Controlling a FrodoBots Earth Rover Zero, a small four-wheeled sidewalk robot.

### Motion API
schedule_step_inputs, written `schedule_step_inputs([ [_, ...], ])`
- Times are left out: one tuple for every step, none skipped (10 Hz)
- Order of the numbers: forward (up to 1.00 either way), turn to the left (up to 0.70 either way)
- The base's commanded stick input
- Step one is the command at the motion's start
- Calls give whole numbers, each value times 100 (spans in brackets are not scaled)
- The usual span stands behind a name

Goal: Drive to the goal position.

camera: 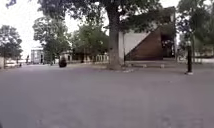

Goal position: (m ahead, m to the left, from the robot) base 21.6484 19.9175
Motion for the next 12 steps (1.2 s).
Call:
schedule_step_inputs([
  [70, 4],
  [70, 4],
  [70, 4],
  [70, 4],
  [70, 4],
  [70, 4],
  [70, 4],
  [70, 4],
  [70, 39],
  [70, 39],
  [70, 4],
  [70, 4],
])
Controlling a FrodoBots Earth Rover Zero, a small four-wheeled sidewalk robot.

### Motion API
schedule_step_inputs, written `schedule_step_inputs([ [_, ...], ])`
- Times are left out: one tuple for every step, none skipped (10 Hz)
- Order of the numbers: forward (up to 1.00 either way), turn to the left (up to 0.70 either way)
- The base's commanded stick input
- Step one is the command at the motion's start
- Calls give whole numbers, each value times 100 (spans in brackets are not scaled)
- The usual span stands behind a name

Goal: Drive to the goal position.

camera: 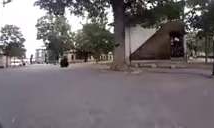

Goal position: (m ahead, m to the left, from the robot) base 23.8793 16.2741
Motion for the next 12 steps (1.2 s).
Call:
schedule_step_inputs([
  [70, 4],
  [70, 4],
  [70, 4],
  [70, 4],
  [70, 4],
  [70, 4],
  [70, 4],
  [70, 4],
  [70, 4],
  [70, 4],
  [70, 4],
  [70, 4],
])
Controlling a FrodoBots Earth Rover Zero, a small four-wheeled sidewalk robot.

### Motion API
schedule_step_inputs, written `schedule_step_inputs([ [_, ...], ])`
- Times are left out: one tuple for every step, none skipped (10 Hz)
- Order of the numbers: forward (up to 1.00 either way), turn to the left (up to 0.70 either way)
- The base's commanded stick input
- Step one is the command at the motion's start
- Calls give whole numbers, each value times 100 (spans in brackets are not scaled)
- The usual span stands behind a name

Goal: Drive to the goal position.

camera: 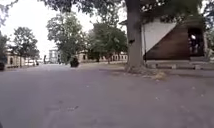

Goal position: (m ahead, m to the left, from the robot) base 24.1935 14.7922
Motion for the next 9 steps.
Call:
schedule_step_inputs([
  [70, 4],
  [70, 4],
  [70, 4],
  [70, 4],
  [70, 4],
  [70, 4],
  [70, 4],
  [70, 4],
  [70, 26],
])
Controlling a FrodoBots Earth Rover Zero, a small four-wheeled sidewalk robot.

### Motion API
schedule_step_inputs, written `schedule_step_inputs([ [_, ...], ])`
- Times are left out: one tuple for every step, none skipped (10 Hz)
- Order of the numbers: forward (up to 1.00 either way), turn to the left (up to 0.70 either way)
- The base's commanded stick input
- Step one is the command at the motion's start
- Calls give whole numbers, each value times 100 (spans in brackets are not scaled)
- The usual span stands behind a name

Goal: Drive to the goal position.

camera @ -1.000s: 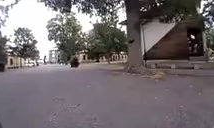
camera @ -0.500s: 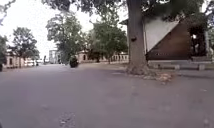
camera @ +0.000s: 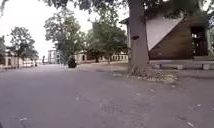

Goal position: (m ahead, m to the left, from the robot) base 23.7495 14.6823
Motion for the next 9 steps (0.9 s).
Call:
schedule_step_inputs([
  [70, 22],
  [70, 4],
  [70, 4],
  [70, 4],
  [70, 4],
  [70, 4],
  [70, 4],
  [70, 4],
  [70, 4],
])
